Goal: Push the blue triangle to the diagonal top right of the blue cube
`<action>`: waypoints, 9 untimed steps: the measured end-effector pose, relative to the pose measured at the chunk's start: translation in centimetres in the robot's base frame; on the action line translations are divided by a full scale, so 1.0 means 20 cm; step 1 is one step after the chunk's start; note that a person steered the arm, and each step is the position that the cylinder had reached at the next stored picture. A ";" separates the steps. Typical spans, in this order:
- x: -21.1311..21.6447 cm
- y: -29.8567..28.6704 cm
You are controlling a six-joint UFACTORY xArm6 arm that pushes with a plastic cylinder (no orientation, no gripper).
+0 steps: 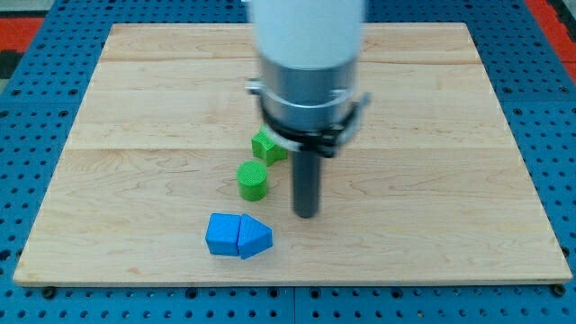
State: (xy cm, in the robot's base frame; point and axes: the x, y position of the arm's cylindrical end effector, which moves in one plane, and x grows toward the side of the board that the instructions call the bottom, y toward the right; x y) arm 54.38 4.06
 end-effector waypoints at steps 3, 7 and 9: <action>0.31 -0.34; 0.09 -0.53; 0.09 -0.64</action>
